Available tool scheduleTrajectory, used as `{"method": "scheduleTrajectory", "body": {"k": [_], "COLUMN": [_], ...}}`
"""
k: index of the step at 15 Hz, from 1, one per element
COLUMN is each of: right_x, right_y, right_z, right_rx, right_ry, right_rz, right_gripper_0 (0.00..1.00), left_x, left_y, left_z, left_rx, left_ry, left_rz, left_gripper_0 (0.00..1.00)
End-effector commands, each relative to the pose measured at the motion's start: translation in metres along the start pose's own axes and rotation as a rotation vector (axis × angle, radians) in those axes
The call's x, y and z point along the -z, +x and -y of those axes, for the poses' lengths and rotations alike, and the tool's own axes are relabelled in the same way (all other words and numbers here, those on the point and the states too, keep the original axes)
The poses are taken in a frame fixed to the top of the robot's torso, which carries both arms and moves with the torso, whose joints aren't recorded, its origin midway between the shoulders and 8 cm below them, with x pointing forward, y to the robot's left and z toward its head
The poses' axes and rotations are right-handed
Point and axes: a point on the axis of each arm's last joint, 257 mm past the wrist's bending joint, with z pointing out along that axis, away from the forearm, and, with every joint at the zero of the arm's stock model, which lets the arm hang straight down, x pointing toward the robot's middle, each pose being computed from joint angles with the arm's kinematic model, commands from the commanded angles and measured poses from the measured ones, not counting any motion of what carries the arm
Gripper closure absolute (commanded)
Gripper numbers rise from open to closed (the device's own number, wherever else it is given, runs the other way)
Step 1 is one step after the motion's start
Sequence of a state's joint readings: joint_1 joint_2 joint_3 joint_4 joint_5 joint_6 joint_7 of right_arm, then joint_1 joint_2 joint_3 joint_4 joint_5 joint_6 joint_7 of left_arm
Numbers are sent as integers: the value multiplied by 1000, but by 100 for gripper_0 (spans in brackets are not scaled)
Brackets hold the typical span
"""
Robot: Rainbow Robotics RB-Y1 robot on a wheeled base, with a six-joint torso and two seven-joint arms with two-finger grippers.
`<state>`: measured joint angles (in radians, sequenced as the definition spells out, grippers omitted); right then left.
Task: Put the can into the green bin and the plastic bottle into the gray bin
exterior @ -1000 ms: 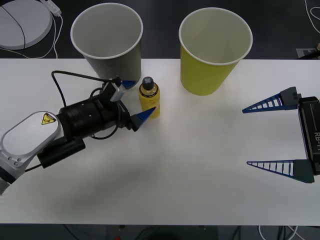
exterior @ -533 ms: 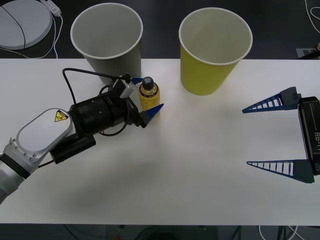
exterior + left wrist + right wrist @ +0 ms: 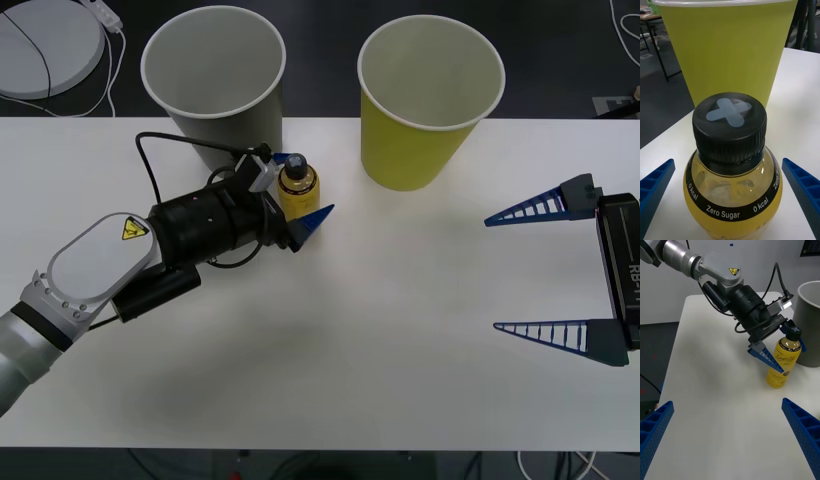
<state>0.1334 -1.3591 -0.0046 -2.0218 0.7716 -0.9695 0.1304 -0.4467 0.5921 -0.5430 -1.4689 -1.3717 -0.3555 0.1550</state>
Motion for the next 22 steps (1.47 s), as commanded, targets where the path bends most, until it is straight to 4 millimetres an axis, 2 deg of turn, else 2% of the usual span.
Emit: {"method": "scheduleTrajectory", "body": {"k": [1, 2, 13, 22], "right_x": [0, 0, 0, 0], "right_y": [0, 0, 0, 0], "right_z": [0, 0, 0, 0], "right_rx": [0, 0, 0, 0], "right_ry": [0, 0, 0, 0], "right_rz": [0, 0, 0, 0], "right_gripper_0": [0, 0, 0, 0], "left_x": [0, 0, 1, 22], "left_y": [0, 0, -8, -18], "left_z": [1, 1, 9, 12], "left_rx": [2, 2, 13, 39], "left_ry": [2, 2, 30, 84], "left_rz": [-1, -1, 15, -21], "left_gripper_0": [91, 100, 100, 100]}}
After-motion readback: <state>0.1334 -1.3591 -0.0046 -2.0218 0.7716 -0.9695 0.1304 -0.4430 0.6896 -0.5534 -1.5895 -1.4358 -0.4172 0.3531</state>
